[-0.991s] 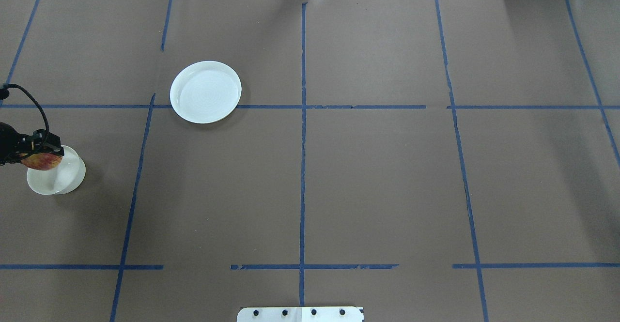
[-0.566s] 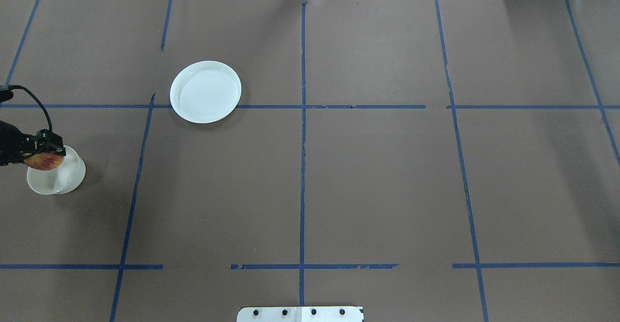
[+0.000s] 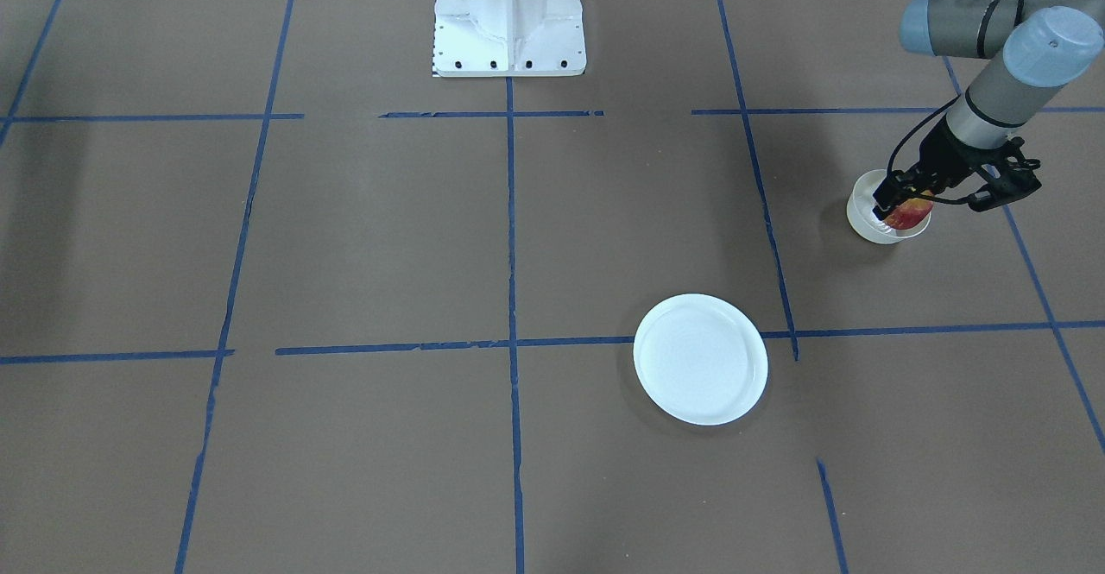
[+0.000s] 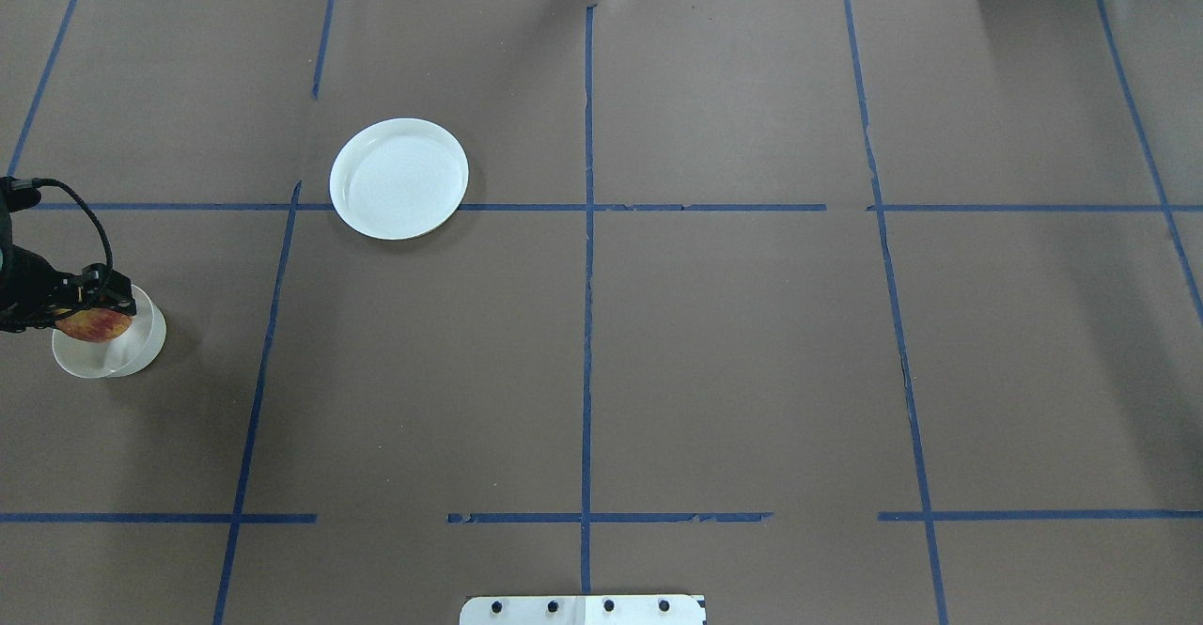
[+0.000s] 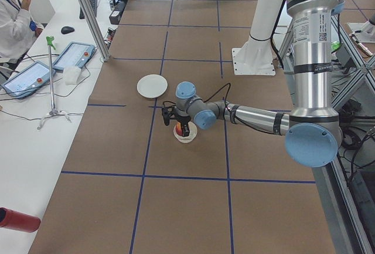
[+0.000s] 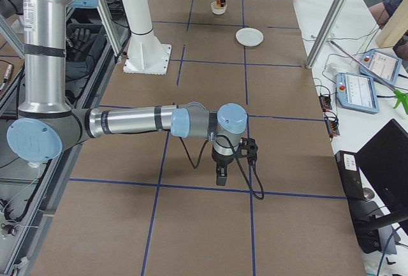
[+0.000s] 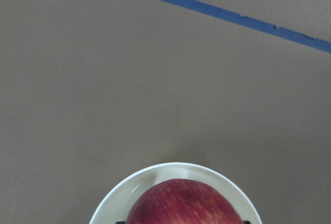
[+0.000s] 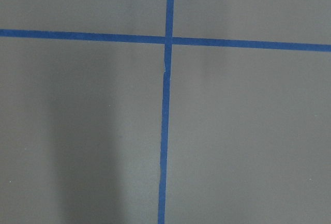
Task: Move apple from plate to bowl
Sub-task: 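Lower the apple into the white bowl with the left gripper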
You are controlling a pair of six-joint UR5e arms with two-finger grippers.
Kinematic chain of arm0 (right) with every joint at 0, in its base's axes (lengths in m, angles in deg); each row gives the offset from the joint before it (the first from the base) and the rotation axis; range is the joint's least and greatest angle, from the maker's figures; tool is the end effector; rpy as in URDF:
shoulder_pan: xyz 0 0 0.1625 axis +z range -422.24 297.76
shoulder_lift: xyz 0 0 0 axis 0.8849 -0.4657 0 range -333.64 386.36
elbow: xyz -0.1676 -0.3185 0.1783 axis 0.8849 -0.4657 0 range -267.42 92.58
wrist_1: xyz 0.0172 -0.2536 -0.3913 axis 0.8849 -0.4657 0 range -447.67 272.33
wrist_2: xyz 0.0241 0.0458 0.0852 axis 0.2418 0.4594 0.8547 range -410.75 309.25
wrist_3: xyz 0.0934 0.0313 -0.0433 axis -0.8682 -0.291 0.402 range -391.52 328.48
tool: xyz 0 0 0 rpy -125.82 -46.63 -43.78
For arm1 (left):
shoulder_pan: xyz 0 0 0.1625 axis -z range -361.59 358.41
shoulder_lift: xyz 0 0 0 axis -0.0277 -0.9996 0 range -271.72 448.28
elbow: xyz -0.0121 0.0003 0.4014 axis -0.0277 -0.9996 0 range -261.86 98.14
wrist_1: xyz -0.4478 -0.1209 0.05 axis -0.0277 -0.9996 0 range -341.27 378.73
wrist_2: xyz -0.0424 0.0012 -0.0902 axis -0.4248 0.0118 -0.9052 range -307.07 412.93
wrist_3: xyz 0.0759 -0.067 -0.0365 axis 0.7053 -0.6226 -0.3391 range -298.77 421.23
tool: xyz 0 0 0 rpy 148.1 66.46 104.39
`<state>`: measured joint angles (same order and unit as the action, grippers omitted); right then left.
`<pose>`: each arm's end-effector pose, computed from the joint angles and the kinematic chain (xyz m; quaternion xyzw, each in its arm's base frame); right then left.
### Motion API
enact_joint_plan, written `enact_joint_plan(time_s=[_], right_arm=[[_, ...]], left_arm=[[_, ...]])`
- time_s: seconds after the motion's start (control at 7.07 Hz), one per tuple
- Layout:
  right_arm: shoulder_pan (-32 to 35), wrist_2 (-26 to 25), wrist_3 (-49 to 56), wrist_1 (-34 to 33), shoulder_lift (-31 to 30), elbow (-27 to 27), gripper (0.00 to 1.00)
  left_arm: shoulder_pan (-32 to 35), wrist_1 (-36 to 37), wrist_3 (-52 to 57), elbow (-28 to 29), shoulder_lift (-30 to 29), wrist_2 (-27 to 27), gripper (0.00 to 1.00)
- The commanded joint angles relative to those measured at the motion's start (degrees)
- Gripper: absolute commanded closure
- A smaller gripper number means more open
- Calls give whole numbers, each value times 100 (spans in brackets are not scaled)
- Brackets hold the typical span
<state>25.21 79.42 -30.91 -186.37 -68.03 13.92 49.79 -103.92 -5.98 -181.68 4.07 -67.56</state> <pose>0.0412 -0.5126 0.5941 -0.0201 -0.3430 -0.0206 0.9389 0.2761 -0.4715 0.5454 -0.0161 0.3927 -0.1460 0.9079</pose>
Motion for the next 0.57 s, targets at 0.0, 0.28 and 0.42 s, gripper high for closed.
enact_joint_plan(time_s=[0.0, 0.28, 0.42], right_arm=[[0, 0, 0, 0, 0, 0, 0], [0, 0, 0, 0, 0, 0, 0], [0, 0, 0, 0, 0, 0, 0]], left_arm=[[-67, -4, 6, 146, -60, -1, 93], [-84, -13, 7, 173, -60, -1, 42], [-102, -13, 7, 165, -69, -1, 22]])
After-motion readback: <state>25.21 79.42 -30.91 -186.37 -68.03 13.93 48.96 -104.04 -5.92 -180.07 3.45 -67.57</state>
